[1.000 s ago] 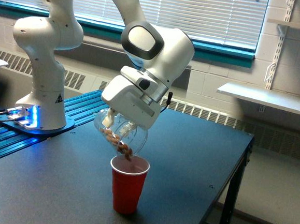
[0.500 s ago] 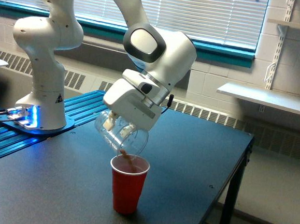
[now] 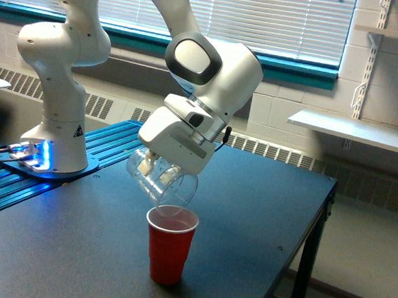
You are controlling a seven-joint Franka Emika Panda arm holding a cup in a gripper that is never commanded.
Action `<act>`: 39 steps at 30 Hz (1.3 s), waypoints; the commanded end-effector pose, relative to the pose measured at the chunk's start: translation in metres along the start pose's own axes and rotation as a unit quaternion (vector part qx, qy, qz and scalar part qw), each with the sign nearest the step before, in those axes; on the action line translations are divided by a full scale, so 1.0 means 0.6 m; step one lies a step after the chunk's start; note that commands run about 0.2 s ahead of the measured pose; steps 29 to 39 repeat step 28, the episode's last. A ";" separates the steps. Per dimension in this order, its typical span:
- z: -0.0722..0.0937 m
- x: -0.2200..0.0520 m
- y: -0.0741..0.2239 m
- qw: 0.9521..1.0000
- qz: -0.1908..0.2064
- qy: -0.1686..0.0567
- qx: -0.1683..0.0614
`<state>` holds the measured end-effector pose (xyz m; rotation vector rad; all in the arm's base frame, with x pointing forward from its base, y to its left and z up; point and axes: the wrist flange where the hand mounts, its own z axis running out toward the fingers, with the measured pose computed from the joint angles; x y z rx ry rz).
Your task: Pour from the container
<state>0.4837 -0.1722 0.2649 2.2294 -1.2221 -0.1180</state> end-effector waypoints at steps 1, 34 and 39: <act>-0.004 0.010 0.008 1.000 -0.001 -0.002 0.002; -0.021 0.014 0.090 0.998 0.043 0.003 0.045; -0.021 0.014 0.090 0.998 0.043 0.003 0.045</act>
